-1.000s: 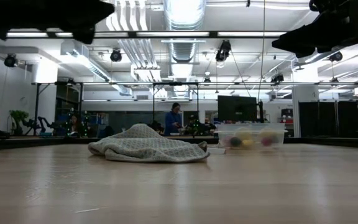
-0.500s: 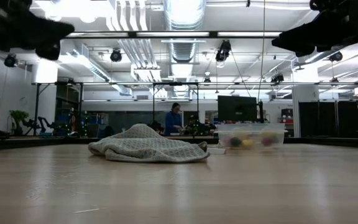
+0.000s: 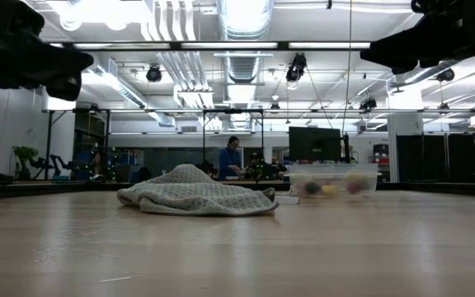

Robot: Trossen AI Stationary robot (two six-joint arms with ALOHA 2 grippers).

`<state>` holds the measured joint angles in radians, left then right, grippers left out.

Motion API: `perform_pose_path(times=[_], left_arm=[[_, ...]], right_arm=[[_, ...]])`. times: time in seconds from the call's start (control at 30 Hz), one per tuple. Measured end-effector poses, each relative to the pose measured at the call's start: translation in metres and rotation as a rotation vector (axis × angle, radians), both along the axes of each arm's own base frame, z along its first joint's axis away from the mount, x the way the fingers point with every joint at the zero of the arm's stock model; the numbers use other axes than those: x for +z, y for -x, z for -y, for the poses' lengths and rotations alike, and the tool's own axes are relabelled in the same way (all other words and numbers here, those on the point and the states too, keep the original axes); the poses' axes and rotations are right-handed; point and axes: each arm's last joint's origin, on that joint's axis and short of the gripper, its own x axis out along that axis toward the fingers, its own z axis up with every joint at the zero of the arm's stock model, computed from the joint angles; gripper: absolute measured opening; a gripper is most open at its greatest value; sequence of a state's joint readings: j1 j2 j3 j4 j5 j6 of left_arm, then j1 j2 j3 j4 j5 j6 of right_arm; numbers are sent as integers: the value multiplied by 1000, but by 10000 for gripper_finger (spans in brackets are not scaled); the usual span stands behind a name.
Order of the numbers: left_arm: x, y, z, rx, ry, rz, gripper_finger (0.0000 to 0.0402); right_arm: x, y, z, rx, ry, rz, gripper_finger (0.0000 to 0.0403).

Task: Pick and placing Produce into tupperware
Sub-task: Return to Home Position

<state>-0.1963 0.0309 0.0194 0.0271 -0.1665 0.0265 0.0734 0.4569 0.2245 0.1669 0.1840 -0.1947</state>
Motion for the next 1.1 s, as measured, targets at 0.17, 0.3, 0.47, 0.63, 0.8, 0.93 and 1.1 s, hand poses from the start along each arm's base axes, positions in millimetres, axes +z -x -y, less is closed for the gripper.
perform_pose_path(times=[0.17,0.3,0.47,0.63,0.8,0.93,1.1], left_arm=[[3,1,0,2,-2,29,0],[3,1,-1,17,-3,27,0],[3,0,-1,24,-1,23,0],[3,0,-1,25,-1,23,0],[3,0,-1,25,-1,21,0],[3,0,-1,26,-2,20,0],[2,0,-1,23,-4,8,0]], right_arm=[[0,0,0,-1,-18,4,193],[2,4,-1,56,-30,17,145],[0,14,-3,123,-29,-4,26],[-16,20,-3,134,-69,3,9],[-26,28,-2,137,-72,98,8],[-35,34,-2,172,-100,136,8],[-46,36,-2,162,-143,42,8]])
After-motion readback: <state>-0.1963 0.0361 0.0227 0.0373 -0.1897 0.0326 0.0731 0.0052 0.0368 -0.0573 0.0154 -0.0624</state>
